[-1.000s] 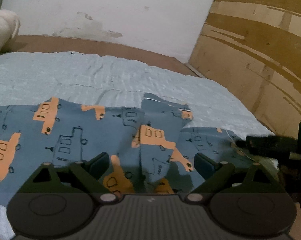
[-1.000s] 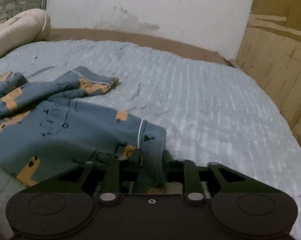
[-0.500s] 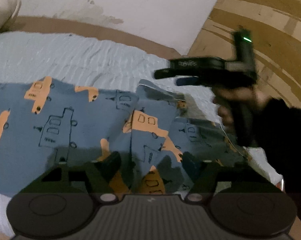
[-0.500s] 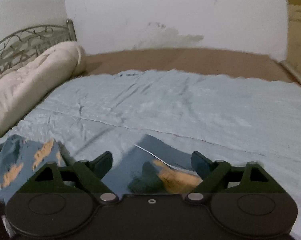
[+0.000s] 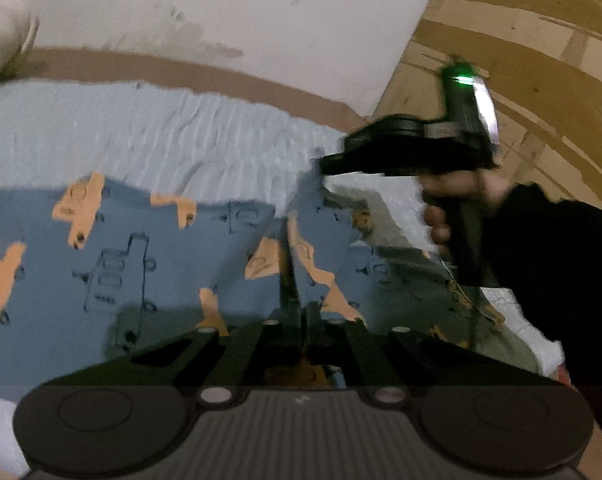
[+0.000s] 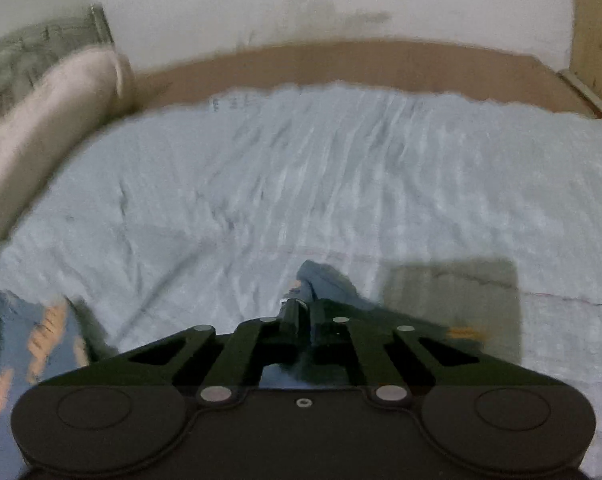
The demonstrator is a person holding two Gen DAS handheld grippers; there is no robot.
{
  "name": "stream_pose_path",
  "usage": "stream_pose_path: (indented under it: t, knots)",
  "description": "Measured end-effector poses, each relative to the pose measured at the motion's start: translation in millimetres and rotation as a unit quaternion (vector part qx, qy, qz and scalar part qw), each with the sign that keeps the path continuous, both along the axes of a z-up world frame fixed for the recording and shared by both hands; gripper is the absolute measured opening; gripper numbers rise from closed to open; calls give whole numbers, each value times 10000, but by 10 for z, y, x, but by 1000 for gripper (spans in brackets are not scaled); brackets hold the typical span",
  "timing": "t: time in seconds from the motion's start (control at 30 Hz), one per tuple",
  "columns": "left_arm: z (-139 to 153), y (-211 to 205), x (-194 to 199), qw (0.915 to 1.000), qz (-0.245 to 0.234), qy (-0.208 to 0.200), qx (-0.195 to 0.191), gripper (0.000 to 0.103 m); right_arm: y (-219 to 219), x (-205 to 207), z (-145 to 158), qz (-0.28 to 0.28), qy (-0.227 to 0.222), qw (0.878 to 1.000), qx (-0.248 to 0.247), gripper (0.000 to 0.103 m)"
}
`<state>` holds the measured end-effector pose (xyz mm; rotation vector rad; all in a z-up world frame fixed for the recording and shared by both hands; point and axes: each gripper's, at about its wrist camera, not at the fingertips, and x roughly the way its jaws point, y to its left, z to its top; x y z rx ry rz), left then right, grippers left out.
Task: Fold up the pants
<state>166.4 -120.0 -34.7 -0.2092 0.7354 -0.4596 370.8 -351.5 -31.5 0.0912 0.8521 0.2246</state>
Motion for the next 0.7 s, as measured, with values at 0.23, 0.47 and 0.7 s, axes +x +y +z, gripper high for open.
stream_pose_path:
  t: [0.23,0.47,0.7]
  knots:
    - [210,-200,-167,9921,-308,-888,828,0,-766,-855,622,-452,-1188,9908,461,2]
    - [38,-371,-312,9812,-691,-1016,1487,0,-1372,-2040,641,-1185,-1655,9770,628,0]
    - [-115,-399,-421,9805,-696,-808,1649,0,-1479,-2647,32,-1543,-1080,9745,1217,12]
